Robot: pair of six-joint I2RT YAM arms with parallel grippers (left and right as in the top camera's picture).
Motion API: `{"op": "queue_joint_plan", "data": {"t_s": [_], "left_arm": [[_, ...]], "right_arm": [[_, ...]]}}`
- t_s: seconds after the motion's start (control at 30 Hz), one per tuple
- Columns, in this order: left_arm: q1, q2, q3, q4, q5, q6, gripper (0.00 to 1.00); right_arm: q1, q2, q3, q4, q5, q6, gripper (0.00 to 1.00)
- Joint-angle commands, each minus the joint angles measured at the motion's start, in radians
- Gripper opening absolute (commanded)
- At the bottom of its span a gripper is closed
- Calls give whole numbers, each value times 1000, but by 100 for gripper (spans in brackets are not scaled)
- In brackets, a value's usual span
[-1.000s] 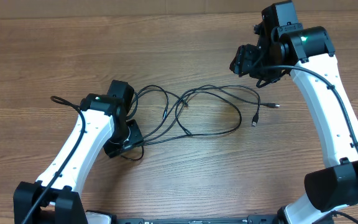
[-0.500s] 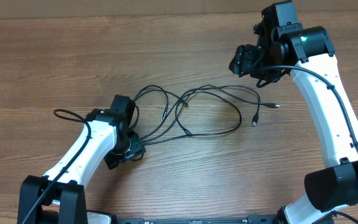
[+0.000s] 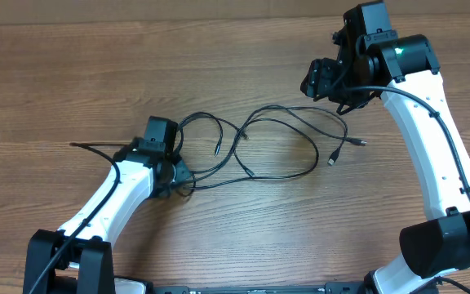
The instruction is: Untangle cables
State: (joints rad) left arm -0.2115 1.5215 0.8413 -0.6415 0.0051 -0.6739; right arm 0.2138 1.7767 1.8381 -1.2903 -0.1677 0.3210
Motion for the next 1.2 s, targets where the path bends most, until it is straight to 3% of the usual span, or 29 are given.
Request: {"op": "queue_joint_plan", "data": {"t_s": [0.0, 0.1, 0.13, 0.3, 0.4, 0.57, 0.83, 1.0, 1.17], "left_arm": [[2, -11, 90, 22, 166, 212, 4], [2, -14, 230, 17, 340, 339, 4], [2, -14, 324, 16, 471, 394, 4], [2, -14, 577, 38, 774, 405, 4], [2, -14, 667, 32, 784, 376, 4], [2, -14, 736, 34, 784, 304, 4], [2, -14, 743, 95, 774, 133, 4], [2, -14, 743, 166, 814, -44, 4], [2, -14, 743, 252, 915, -146, 4]], "right_arm": [[0, 6, -6, 3, -2, -4, 71], [0, 6, -6, 6, -47, -5, 70], [1, 6, -6, 14, -101, -23, 70], [1, 6, -6, 39, -372, -169, 70], [1, 6, -6, 63, -527, -248, 70], [2, 6, -6, 136, -667, -252, 70], [57, 6, -6, 246, -716, -239, 70], [108, 12, -6, 330, -563, -44, 70], [116, 31, -6, 429, -558, 106, 70]]}}
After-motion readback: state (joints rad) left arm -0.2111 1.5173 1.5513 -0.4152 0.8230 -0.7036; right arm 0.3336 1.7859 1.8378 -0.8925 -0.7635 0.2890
